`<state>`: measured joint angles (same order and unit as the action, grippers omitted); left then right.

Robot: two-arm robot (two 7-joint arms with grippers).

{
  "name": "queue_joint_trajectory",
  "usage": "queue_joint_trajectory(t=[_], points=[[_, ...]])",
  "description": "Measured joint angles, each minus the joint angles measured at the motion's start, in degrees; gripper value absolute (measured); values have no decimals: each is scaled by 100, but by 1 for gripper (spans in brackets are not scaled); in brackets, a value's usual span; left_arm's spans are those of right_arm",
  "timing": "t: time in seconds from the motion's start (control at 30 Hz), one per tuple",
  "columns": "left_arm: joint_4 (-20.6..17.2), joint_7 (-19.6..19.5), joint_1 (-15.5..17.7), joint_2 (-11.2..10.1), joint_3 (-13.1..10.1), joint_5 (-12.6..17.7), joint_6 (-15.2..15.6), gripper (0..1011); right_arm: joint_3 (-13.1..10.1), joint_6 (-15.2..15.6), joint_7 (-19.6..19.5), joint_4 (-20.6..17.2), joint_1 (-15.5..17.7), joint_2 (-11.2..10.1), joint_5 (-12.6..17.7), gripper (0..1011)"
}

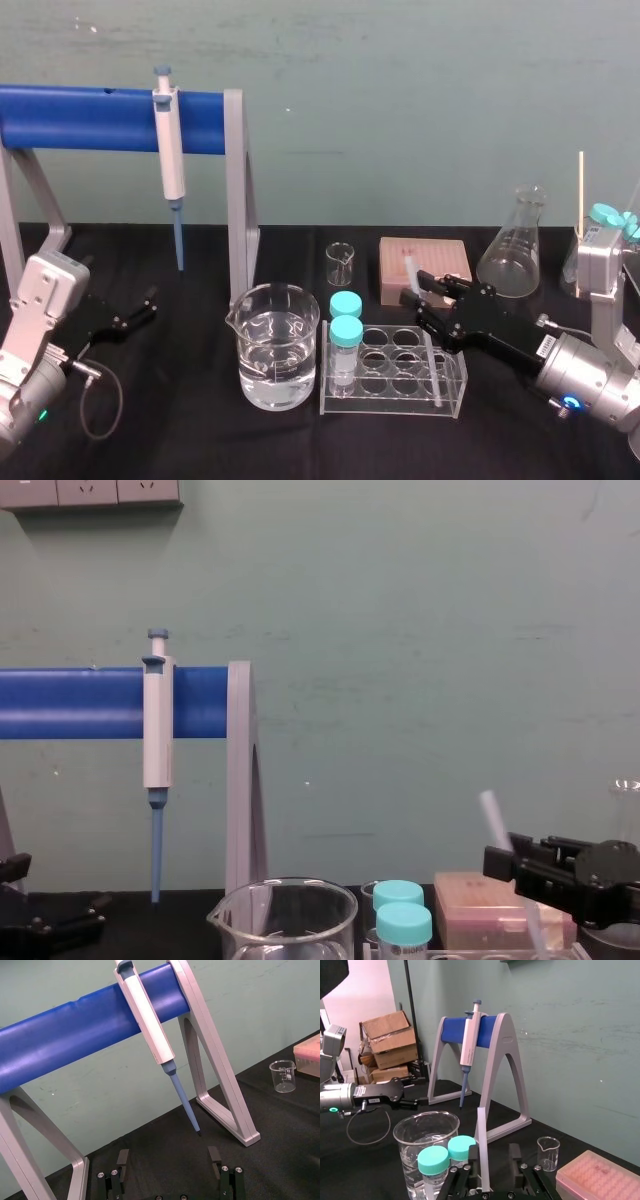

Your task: Pick up the stirring rod with one hand, then place it down.

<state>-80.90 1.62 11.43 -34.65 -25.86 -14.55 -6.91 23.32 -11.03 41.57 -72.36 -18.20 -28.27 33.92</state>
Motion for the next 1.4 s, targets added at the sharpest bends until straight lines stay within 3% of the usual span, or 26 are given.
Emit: queue_joint_trajectory(t=[0.53, 0.67, 0.87, 0.9, 0.97, 1.0, 1.03, 1.23, 1.4], points=[[0, 0, 0, 0, 0, 0, 0, 1000, -32, 0, -80, -16, 0, 11, -7, 865], [0, 0, 0, 0, 0, 0, 0, 1000, -190, 5, -505, -140, 42, 50, -116, 963], [0, 0, 0, 0, 0, 0, 0, 1000, -636, 196, -2196, -415, 269, 266, -643, 1000], [0, 0, 0, 0, 0, 0, 0, 1000, -699, 385, -2716, -441, 314, 324, -875, 1000], [0, 0, 0, 0, 0, 0, 0, 1000, -742, 734, -3317, -446, 349, 399, -1155, 1000], [0, 0, 0, 0, 0, 0, 0, 1000, -742, 734, -3317, -446, 349, 399, -1155, 1000], [0, 0, 0, 0, 0, 0, 0, 1000, -755, 1030, -3623, -408, 362, 446, -1299, 1000], [0, 0, 0, 0, 0, 0, 0, 1000, -761, 1372, -3800, -303, 389, 523, -1443, 1000], [0, 0, 0, 0, 0, 0, 0, 1000, -761, 1365, -3804, -303, 391, 521, -1445, 1000]])
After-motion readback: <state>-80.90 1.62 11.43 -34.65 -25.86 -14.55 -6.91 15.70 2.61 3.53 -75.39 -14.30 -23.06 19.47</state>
